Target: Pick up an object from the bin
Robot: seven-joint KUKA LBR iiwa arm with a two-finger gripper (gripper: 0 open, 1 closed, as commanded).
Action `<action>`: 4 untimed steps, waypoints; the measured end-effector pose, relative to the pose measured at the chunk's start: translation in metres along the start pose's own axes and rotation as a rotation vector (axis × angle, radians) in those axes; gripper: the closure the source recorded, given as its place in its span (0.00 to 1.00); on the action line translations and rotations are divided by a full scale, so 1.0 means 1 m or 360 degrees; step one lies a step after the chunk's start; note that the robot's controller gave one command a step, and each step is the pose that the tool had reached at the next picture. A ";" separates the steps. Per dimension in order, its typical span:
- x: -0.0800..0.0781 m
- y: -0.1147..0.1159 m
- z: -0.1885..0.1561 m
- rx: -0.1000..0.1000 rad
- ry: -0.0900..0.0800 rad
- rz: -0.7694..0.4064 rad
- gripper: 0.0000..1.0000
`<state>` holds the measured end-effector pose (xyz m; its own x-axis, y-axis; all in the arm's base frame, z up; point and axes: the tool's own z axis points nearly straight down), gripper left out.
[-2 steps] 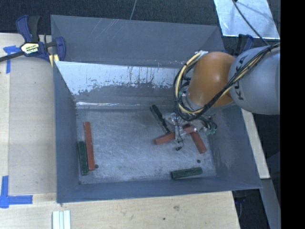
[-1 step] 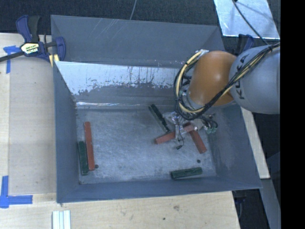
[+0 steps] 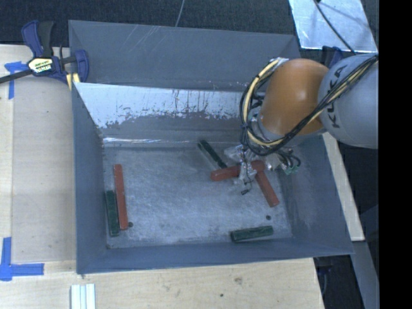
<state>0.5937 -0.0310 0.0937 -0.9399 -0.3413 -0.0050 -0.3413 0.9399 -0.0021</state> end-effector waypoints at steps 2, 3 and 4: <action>0.000 0.000 -0.008 -0.0001 0.0001 0.0001 1.00; 0.000 0.000 -0.018 -0.0003 0.0005 0.0002 1.00; -0.001 0.000 -0.026 -0.0001 0.0002 0.0002 1.00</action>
Offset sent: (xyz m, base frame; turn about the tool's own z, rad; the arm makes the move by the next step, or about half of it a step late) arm -0.0001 0.0001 0.0397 0.0000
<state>0.5942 -0.0311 0.1199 -0.9404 -0.3400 -0.0040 -0.3400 0.9404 -0.0016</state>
